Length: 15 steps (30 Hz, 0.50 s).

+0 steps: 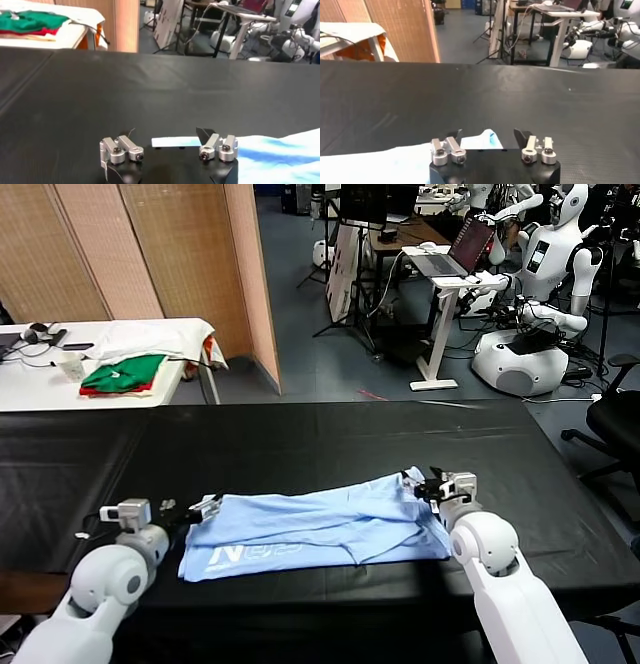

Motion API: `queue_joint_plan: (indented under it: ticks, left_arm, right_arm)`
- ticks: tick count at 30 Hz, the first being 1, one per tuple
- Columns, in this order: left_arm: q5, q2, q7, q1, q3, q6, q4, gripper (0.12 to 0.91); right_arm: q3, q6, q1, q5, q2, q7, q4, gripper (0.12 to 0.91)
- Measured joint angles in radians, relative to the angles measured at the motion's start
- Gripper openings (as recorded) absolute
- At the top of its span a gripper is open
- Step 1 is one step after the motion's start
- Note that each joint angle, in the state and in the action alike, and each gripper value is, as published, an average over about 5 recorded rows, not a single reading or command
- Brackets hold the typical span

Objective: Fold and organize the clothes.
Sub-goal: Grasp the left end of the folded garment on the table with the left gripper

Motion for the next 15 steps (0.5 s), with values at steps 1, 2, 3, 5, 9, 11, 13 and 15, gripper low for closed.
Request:
queue_joint_plan:
  ticks: [1, 2, 3, 5, 9, 11, 13, 15]
  left_arm:
    - [0.002, -0.002, 0.0, -0.003, 0.002, 0.001, 0.006, 0.525]
    - [0.003, -0.005, -0.001, -0.005, 0.004, 0.003, 0.013, 0.497]
    - [0.004, -0.007, -0.001, -0.008, 0.005, 0.004, 0.019, 0.456]
    - [0.004, -0.009, -0.002, -0.012, 0.006, 0.005, 0.03, 0.384]
    - [0.005, -0.009, -0.001, -0.013, 0.006, 0.004, 0.041, 0.202]
    - [0.008, -0.007, 0.0, -0.014, 0.006, 0.001, 0.044, 0.162]
    - [0.015, -0.007, 0.002, -0.017, 0.007, -0.004, 0.048, 0.144]
    - [0.024, -0.007, 0.004, -0.022, 0.01, -0.011, 0.051, 0.146]
  right_arm:
    - [-0.001, -0.001, 0.0, -0.001, 0.001, 0.0, -0.002, 0.766]
    - [-0.002, -0.002, 0.0, -0.003, 0.002, 0.0, -0.003, 0.762]
    - [-0.003, -0.003, -0.001, -0.004, 0.003, 0.0, -0.005, 0.757]
    - [-0.003, -0.005, -0.001, -0.006, 0.005, 0.0, -0.009, 0.728]
    - [-0.003, -0.003, -0.001, -0.008, 0.009, 0.007, -0.016, 0.577]
    - [0.0, 0.008, -0.001, -0.01, 0.014, 0.017, -0.019, 0.446]
    - [0.004, 0.023, -0.003, -0.015, 0.02, 0.028, -0.022, 0.332]
    - [0.008, 0.04, -0.007, -0.024, 0.026, 0.04, -0.025, 0.214]
